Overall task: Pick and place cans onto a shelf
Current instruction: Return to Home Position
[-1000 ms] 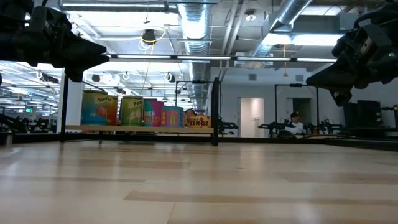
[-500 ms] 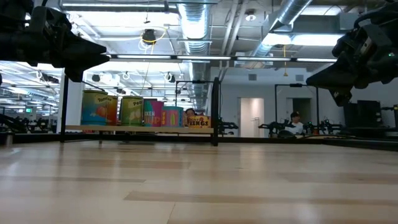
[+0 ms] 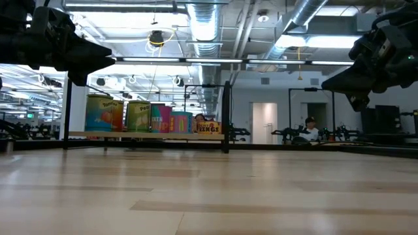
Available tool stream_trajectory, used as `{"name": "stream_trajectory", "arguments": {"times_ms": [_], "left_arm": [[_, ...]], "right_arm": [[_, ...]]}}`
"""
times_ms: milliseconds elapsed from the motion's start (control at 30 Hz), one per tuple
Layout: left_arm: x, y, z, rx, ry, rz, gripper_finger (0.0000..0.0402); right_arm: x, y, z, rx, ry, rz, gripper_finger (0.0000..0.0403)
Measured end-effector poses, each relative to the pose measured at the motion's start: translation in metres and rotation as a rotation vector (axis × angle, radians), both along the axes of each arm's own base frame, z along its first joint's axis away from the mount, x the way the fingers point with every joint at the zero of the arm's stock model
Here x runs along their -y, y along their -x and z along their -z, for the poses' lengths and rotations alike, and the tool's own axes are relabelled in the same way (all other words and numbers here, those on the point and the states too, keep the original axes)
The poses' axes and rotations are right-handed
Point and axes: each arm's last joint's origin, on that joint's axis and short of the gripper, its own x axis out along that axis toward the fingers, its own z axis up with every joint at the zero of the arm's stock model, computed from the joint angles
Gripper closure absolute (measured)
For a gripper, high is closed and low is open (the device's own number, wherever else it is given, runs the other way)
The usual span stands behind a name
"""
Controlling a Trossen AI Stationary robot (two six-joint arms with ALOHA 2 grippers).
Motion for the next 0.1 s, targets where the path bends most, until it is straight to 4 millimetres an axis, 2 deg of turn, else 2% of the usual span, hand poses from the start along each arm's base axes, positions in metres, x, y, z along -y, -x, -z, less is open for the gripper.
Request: {"name": "stream_trajectory", "arguments": {"times_ms": [100], "left_arm": [[0.0000,0.0000,0.0000,0.000,0.000,0.000,0.0259]], "right_arm": [[0.0000,0.0000,0.0000,0.000,0.000,0.000,0.0360]]}}
